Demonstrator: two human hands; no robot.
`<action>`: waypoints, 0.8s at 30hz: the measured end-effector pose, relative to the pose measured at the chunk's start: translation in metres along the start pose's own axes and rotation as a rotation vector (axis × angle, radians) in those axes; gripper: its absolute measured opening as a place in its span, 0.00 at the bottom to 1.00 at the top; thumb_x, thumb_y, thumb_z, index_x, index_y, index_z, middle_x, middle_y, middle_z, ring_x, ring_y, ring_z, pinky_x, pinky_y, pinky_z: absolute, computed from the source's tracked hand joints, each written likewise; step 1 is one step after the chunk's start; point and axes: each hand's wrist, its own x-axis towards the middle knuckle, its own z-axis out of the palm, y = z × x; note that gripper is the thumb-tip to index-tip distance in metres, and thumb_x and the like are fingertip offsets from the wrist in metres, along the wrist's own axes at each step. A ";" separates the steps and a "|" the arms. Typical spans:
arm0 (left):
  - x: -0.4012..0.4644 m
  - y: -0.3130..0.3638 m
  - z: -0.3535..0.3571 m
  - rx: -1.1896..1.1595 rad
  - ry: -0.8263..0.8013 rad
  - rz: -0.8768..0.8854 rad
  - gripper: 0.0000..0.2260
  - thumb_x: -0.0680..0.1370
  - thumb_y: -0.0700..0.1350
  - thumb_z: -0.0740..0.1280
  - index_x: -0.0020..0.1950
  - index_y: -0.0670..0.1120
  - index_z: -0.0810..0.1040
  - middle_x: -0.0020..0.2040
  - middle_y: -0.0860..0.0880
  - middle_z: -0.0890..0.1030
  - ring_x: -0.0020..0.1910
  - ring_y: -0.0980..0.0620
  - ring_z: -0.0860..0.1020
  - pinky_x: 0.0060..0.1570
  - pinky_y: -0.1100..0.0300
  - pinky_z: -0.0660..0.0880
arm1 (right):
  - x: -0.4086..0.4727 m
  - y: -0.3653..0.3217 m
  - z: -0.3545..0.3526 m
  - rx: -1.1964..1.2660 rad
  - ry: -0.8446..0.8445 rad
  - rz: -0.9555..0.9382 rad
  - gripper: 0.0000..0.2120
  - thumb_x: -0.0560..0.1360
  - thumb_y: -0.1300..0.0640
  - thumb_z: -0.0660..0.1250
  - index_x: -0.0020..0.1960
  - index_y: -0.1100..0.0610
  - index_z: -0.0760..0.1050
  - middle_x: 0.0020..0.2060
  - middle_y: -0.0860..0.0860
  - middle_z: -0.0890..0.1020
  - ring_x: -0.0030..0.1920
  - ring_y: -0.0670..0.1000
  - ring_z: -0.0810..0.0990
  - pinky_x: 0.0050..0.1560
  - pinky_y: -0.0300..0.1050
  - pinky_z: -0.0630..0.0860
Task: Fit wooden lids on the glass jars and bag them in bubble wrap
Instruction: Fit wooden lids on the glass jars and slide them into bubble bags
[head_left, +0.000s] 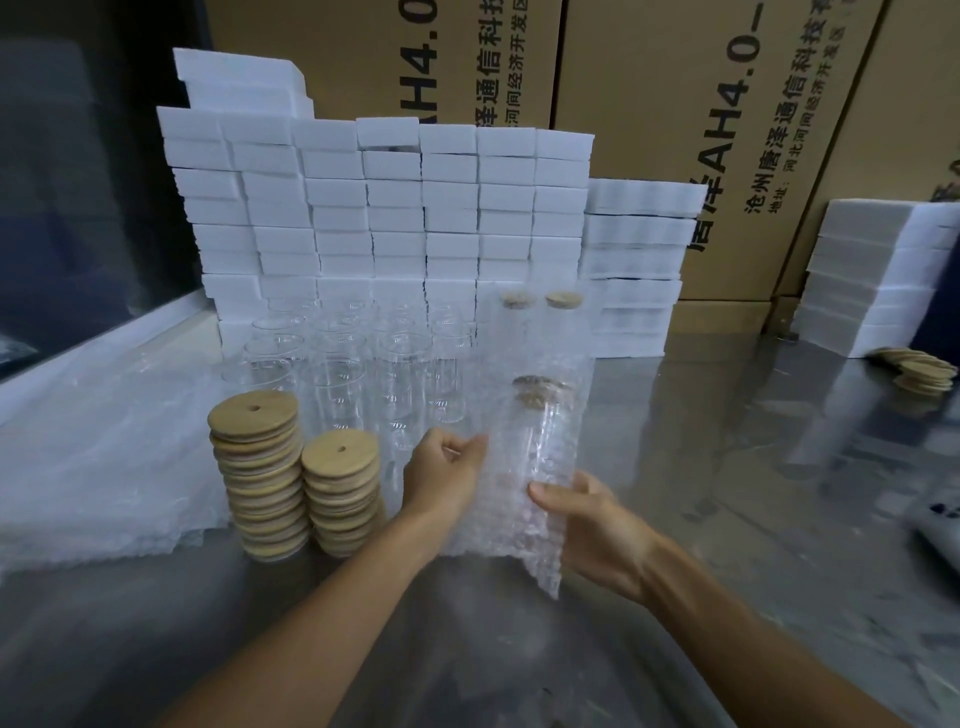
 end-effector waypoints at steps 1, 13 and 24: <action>-0.002 -0.009 0.002 0.077 -0.024 0.002 0.10 0.79 0.51 0.66 0.42 0.47 0.73 0.38 0.52 0.77 0.42 0.49 0.77 0.36 0.59 0.68 | 0.003 0.000 -0.006 -0.001 0.061 -0.023 0.19 0.70 0.69 0.72 0.61 0.71 0.78 0.53 0.67 0.83 0.49 0.63 0.85 0.49 0.55 0.82; -0.005 -0.064 0.027 0.925 -0.278 0.662 0.22 0.76 0.63 0.44 0.63 0.58 0.67 0.65 0.60 0.66 0.69 0.58 0.63 0.66 0.59 0.56 | 0.067 -0.007 -0.108 -0.325 0.875 -0.456 0.42 0.61 0.47 0.84 0.68 0.50 0.64 0.57 0.48 0.80 0.50 0.44 0.84 0.44 0.39 0.80; 0.024 -0.052 0.051 0.933 -0.319 0.568 0.25 0.77 0.68 0.47 0.72 0.62 0.56 0.76 0.64 0.51 0.76 0.62 0.44 0.74 0.54 0.40 | 0.170 -0.029 -0.174 -0.581 1.011 -0.571 0.40 0.68 0.51 0.81 0.71 0.49 0.60 0.63 0.48 0.74 0.61 0.49 0.76 0.61 0.46 0.74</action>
